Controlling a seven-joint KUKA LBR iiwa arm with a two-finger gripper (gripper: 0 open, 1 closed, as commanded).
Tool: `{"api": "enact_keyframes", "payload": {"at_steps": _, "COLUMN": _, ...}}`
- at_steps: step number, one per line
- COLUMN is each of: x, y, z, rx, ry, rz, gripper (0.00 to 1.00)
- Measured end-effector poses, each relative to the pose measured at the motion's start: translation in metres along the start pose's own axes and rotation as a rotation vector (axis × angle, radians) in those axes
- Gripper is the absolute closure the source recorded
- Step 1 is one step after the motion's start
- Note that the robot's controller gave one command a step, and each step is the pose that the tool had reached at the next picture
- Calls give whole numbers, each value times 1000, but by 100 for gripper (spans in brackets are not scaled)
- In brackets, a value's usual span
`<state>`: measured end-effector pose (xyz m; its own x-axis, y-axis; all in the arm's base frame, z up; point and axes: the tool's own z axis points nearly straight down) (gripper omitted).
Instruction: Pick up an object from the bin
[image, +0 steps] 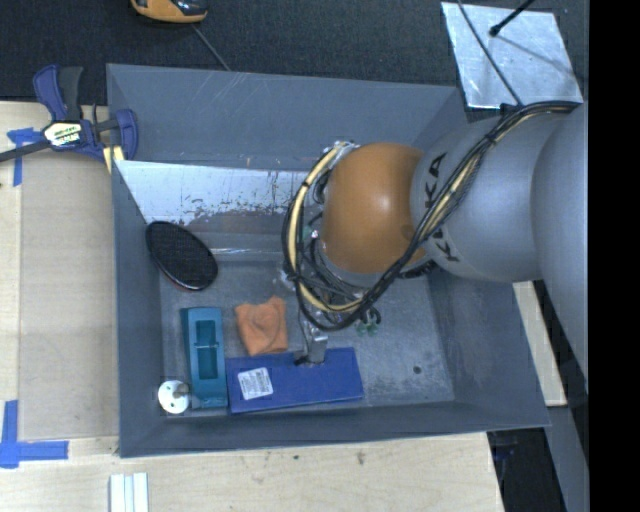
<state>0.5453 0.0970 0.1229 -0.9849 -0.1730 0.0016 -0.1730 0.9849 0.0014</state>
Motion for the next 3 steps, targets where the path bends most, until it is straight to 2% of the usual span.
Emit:
{"api": "enact_keyframes", "payload": {"at_steps": 1, "x": -16, "y": 14, "z": -10, "rx": 2, "ry": -4, "rz": 34, "gripper": 0}}
{"api": "enact_keyframes", "payload": {"at_steps": 2, "x": -28, "y": 21, "z": 50, "rx": 1, "ry": -3, "rz": 42, "gripper": 0}}
{"api": "enact_keyframes", "payload": {"at_steps": 3, "x": -28, "y": 26, "z": 51, "rx": 1, "ry": -5, "rz": -13, "gripper": 100}}
